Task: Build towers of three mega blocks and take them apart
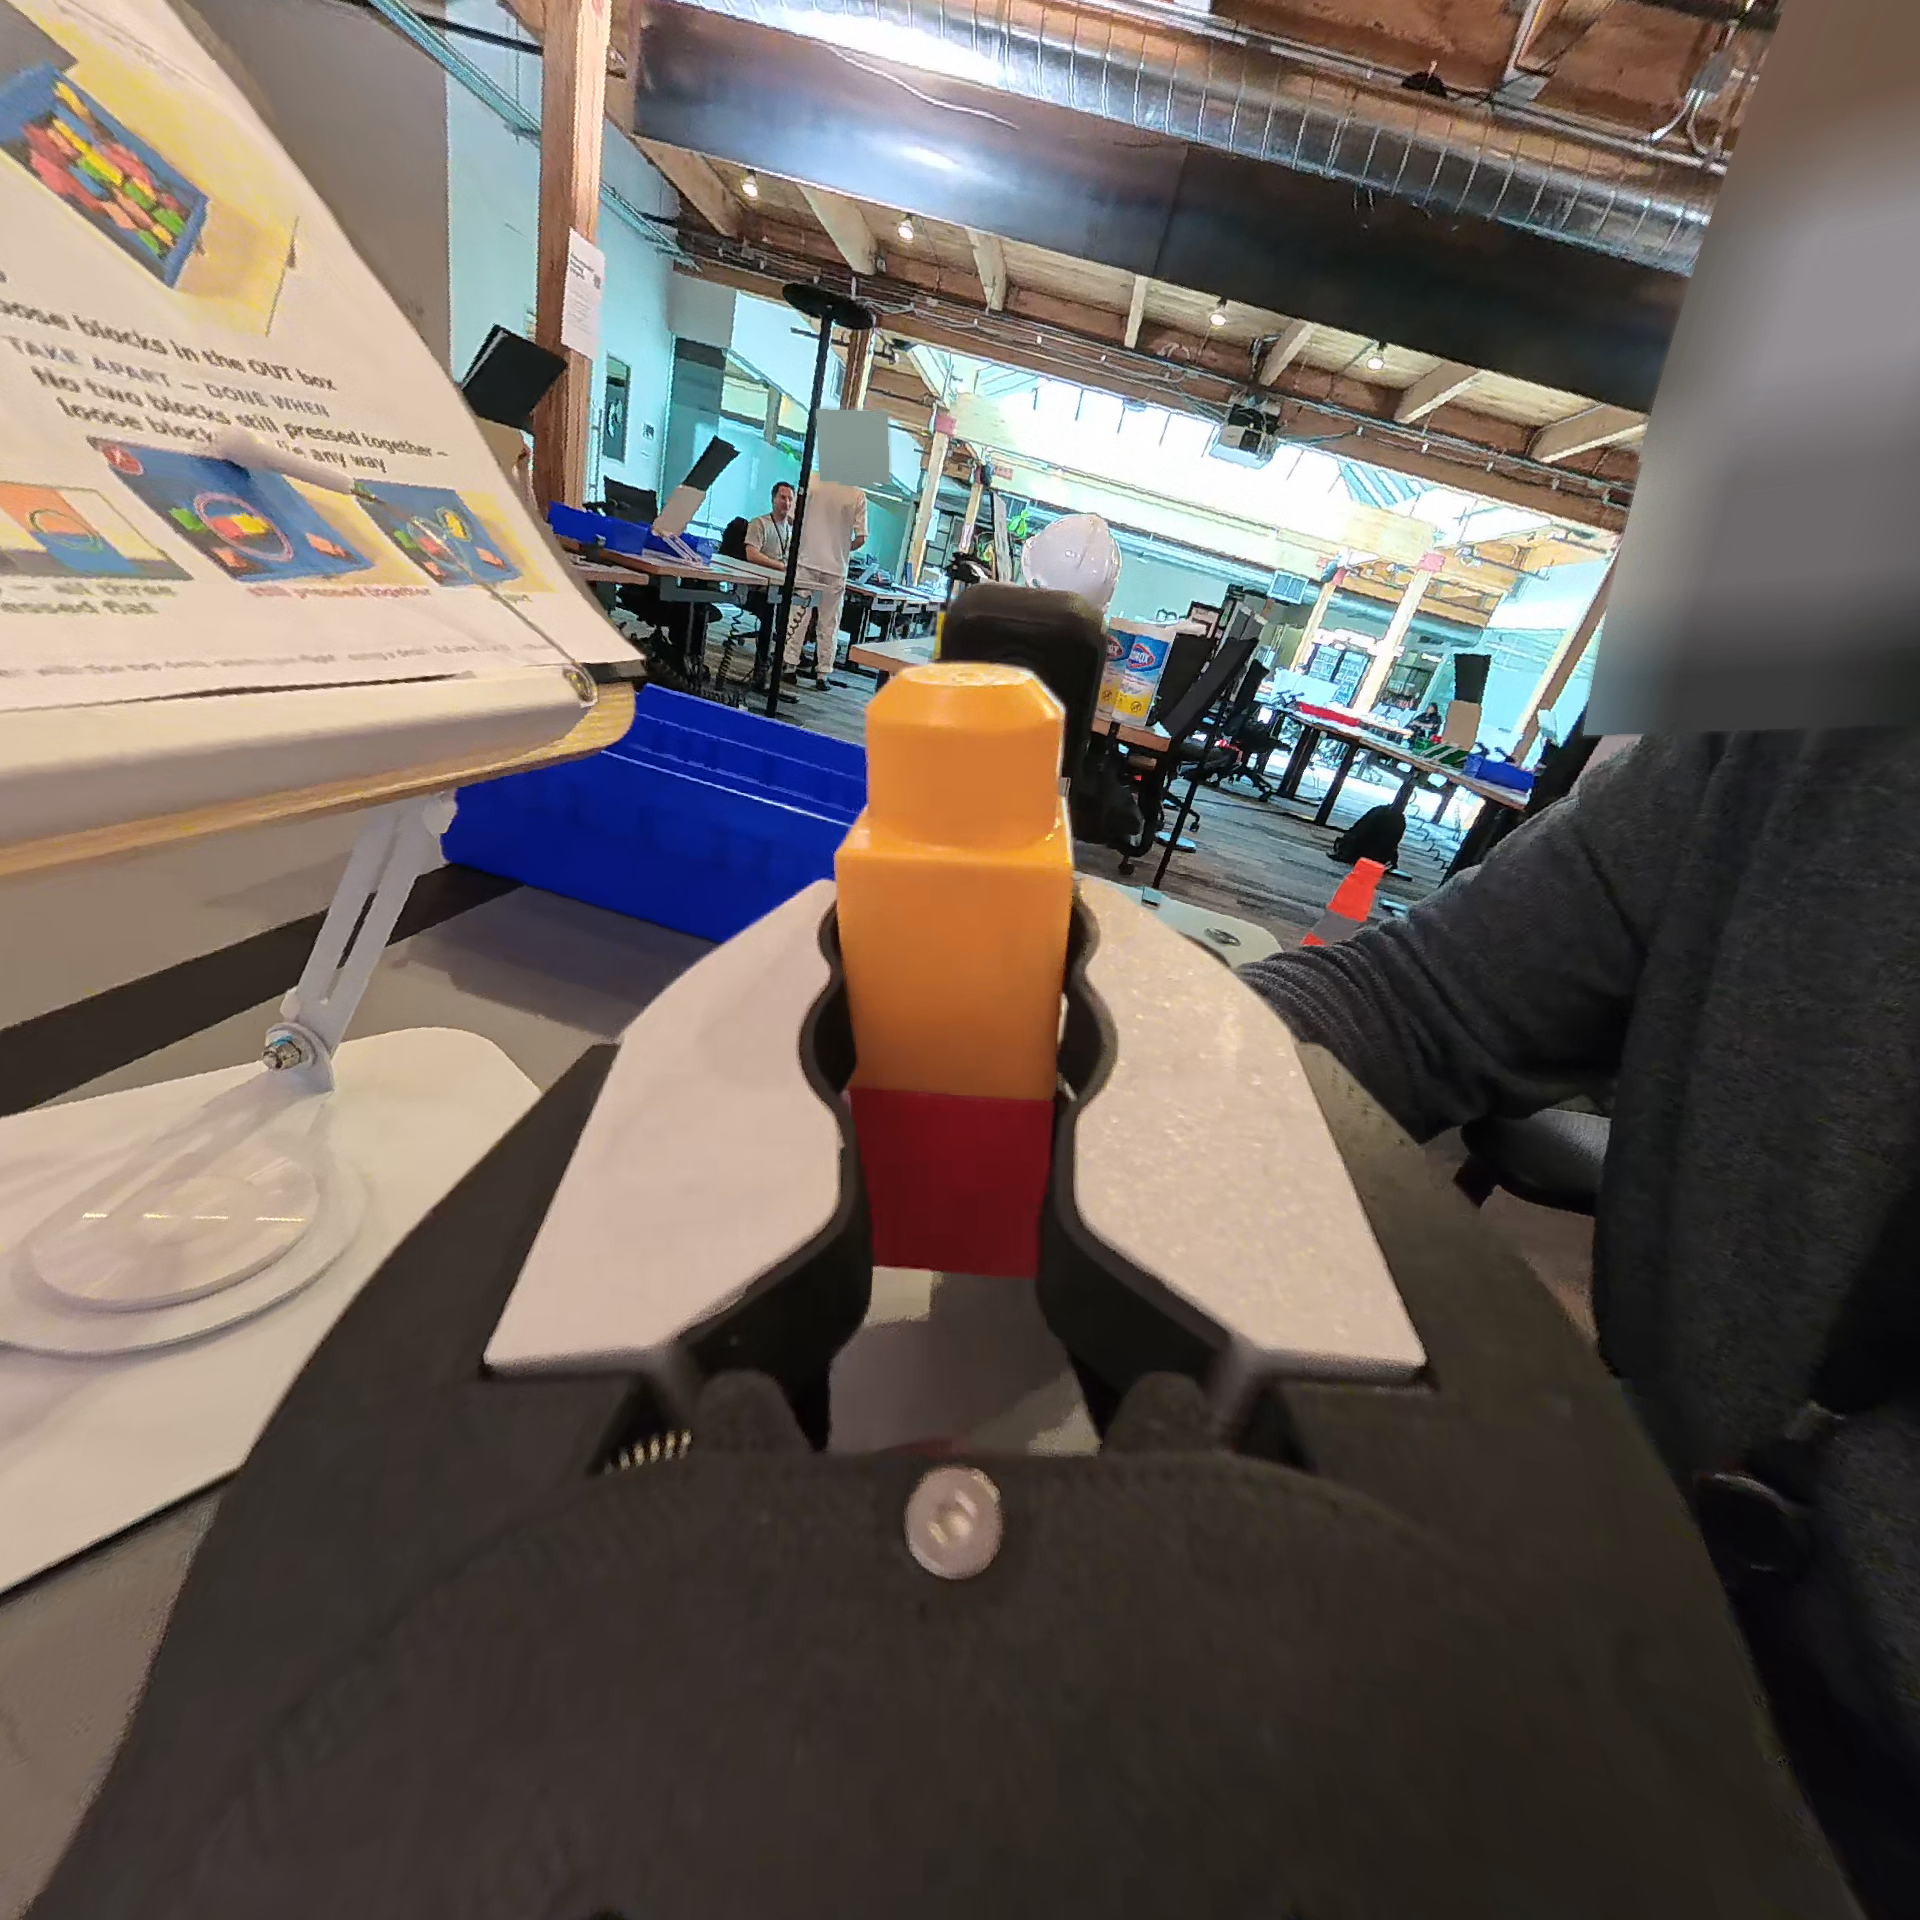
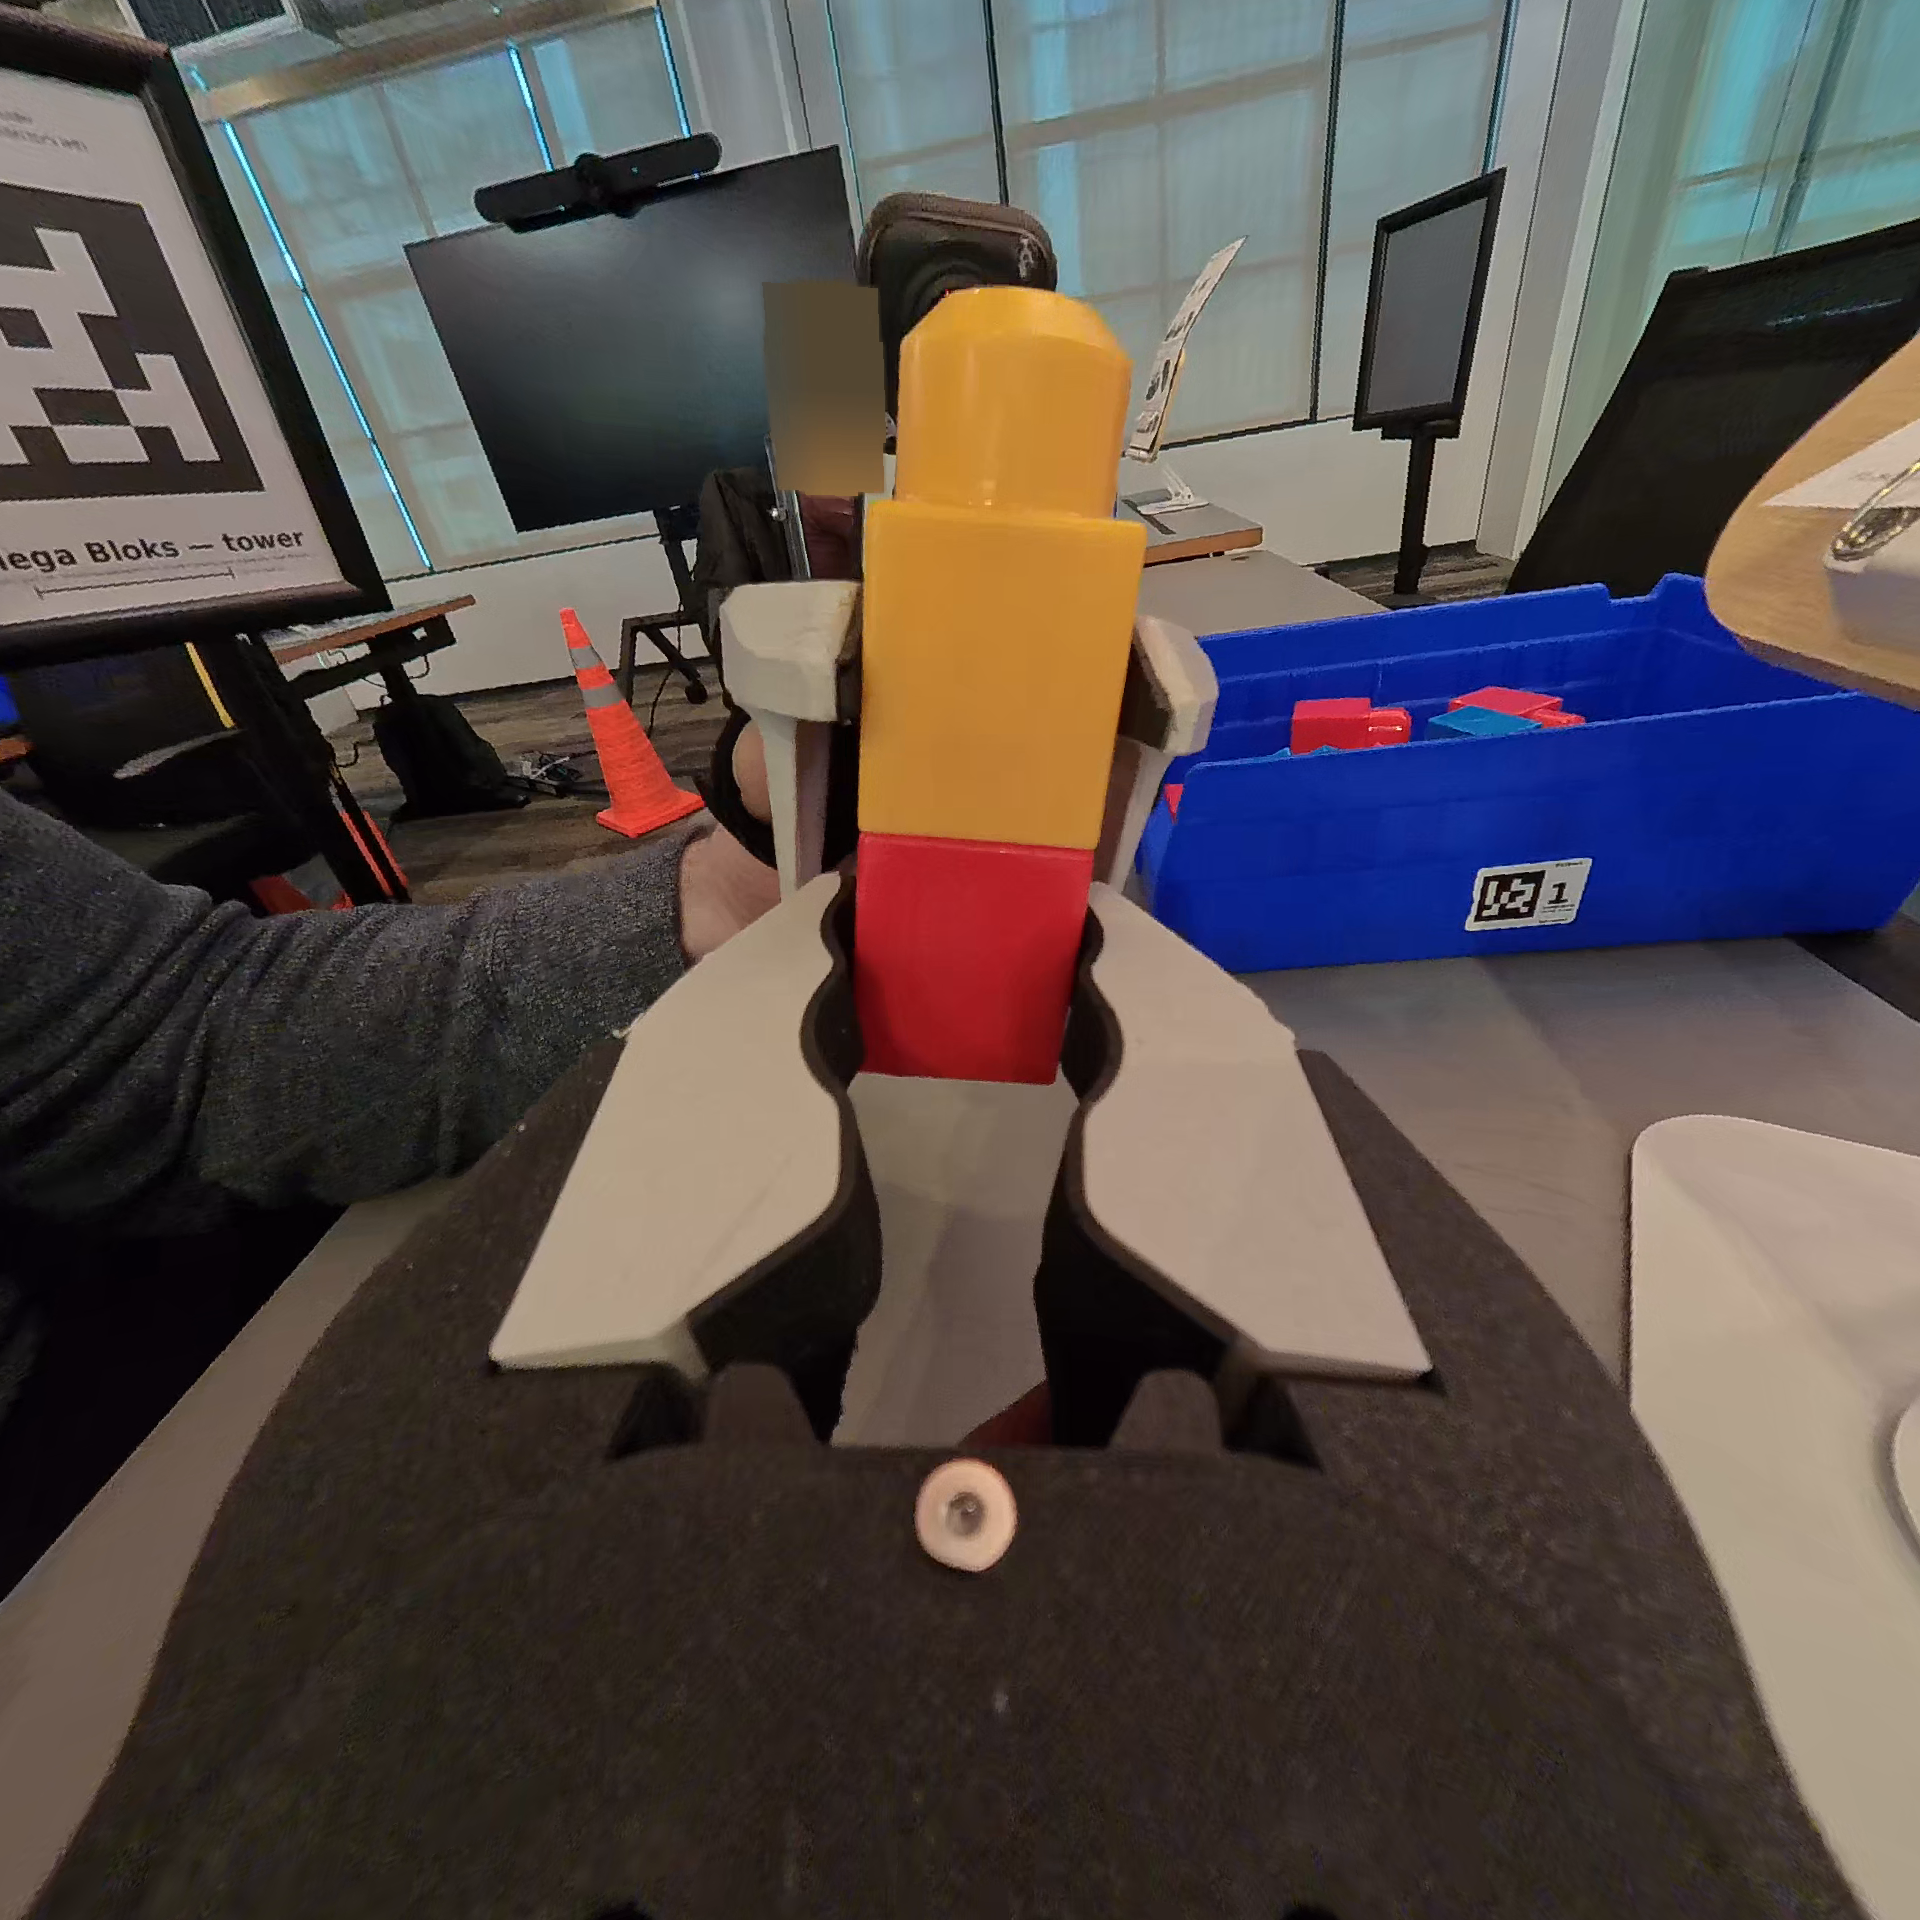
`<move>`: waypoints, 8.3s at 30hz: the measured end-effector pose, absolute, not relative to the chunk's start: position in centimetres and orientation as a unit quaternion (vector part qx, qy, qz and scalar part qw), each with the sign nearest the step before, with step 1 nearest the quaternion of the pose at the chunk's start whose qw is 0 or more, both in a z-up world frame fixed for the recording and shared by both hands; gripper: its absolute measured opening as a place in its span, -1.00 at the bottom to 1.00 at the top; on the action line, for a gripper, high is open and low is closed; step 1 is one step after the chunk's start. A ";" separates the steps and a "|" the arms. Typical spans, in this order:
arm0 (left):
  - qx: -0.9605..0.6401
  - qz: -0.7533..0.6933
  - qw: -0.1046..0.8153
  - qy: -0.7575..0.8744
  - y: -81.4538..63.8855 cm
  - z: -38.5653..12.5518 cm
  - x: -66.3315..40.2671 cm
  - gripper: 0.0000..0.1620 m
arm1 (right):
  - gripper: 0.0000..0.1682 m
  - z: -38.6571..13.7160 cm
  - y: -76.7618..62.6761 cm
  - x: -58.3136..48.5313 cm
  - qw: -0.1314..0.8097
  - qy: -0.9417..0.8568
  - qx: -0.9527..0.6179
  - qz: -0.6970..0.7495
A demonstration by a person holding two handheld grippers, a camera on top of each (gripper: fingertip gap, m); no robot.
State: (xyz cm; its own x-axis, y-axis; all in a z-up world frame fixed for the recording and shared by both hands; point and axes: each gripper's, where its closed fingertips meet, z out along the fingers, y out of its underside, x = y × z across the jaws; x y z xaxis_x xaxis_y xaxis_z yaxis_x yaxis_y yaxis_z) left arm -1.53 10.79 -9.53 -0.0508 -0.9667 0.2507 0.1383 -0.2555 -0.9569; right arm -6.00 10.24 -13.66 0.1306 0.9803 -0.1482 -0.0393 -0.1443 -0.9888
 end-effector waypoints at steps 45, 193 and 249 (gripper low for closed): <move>-0.797 0.046 0.142 0.585 38.6 -23.1 -27.7 -0.38 | -0.57 -17.2 12.2 -4.8 0.492 -0.401 -0.585 0.504; -0.597 -0.489 0.392 0.500 11.5 -14.2 -0.4 -0.40 | -0.57 -9.4 12.4 -1.5 0.498 -0.460 -0.584 0.447; -0.632 -0.420 0.475 0.446 15.5 -14.0 -4.2 -0.66 | -0.37 -14.3 30.8 36.9 0.568 -0.119 -0.813 0.053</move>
State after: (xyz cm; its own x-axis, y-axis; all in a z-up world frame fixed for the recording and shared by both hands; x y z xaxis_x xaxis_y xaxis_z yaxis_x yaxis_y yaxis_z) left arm -4.21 15.45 -13.99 0.2486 -0.9627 0.1068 -0.1649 -0.1507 -0.9747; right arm 36.94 30.77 -14.31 0.9663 0.2526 0.0488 0.1328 -0.3271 -0.9356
